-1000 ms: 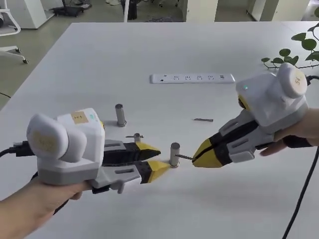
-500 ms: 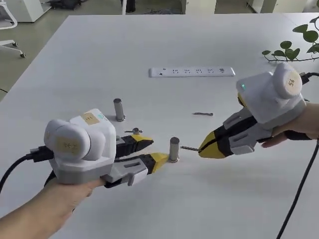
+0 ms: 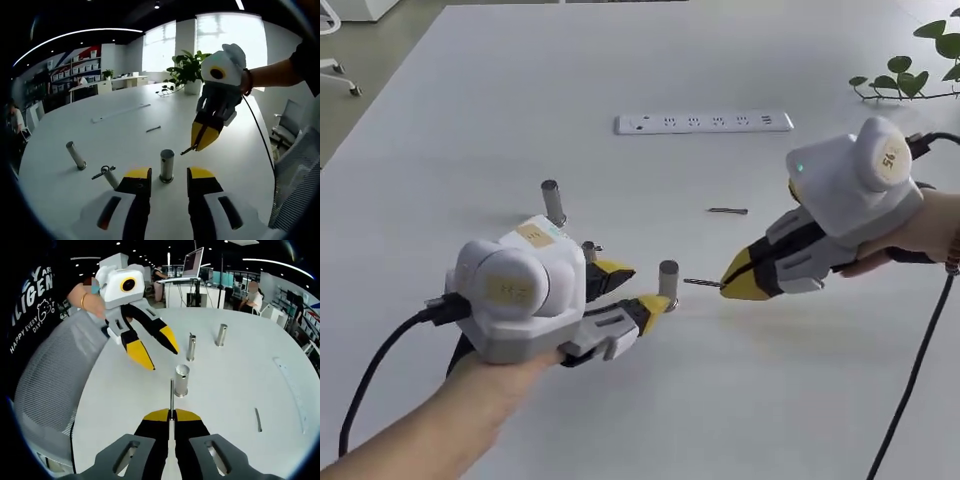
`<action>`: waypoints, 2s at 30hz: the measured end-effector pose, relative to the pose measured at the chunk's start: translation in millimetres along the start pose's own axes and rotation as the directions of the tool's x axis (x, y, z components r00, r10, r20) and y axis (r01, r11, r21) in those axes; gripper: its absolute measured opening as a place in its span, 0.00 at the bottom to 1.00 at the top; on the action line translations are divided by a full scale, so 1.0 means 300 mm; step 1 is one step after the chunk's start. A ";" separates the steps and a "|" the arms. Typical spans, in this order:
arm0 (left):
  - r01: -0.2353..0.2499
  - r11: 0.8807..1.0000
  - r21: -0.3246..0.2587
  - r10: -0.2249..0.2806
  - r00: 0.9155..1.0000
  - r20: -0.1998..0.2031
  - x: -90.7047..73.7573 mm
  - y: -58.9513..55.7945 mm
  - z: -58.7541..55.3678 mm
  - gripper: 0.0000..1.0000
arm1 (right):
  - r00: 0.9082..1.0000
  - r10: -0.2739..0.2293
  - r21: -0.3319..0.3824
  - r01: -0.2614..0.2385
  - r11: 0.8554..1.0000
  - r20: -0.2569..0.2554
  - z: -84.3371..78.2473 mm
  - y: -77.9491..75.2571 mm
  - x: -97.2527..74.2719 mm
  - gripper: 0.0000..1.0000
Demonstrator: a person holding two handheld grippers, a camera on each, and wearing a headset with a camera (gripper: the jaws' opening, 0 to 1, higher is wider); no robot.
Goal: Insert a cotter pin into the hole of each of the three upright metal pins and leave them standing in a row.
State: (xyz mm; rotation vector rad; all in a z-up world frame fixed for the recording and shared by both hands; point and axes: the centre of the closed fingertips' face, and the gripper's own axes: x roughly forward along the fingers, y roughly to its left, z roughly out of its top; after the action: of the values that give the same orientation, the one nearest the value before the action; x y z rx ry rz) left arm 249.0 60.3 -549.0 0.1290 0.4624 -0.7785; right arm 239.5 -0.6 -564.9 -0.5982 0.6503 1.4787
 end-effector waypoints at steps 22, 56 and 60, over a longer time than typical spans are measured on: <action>-0.019 1.000 0.010 0.019 0.999 -0.049 0.125 0.007 -0.034 0.23 | 1.000 -0.012 -0.032 0.011 0.999 -0.020 -0.008 -0.061 0.026 0.00; 0.092 0.995 0.023 -0.091 0.995 -0.051 0.141 -0.008 -0.044 0.11 | 0.996 0.002 -0.185 -0.018 0.983 -0.087 0.032 -0.043 0.019 0.00; 0.106 0.994 0.032 -0.104 0.993 -0.050 0.144 -0.016 -0.044 0.12 | 0.994 0.000 -0.226 -0.025 0.974 -0.108 0.036 -0.044 0.026 0.00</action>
State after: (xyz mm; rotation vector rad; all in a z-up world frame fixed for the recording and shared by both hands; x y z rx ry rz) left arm 267.8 32.7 -579.9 0.1566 0.5044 -0.8886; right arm 253.0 12.4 -563.3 -0.8566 0.5724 1.5523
